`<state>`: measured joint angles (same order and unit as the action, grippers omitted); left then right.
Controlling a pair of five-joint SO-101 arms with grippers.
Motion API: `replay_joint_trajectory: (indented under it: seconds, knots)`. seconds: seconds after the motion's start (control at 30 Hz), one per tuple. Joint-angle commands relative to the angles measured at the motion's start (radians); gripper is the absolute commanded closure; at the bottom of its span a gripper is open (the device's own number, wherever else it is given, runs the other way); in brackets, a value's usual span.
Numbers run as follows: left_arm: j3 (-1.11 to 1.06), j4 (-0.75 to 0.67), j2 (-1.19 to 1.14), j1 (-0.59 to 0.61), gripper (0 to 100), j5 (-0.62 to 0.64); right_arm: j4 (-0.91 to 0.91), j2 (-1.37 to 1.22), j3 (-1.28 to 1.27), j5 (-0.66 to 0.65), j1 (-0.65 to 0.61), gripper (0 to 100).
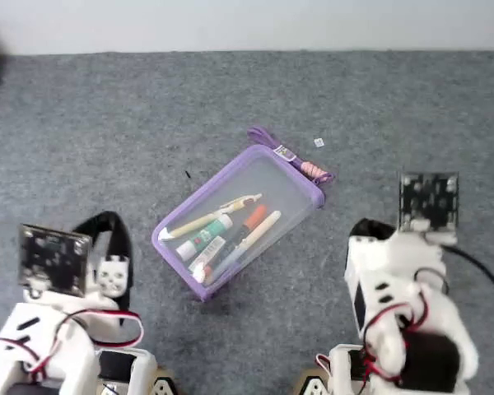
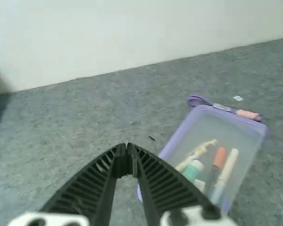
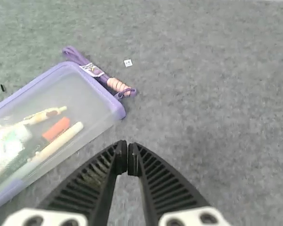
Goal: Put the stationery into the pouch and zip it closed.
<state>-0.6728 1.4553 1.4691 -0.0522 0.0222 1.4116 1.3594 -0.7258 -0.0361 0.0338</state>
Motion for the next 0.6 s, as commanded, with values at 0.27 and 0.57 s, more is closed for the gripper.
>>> replay_joint_trajectory:
  seconds: [0.27,0.57]
  knots:
    - [-0.427,-0.180,0.328,-0.023,98,0.110,-0.133,0.453,-0.476,0.006,-0.005,99.1]
    - [-0.690,-0.301,0.321,-0.025,98,0.215,-0.134,0.455,-0.723,0.011,-0.005,99.1]
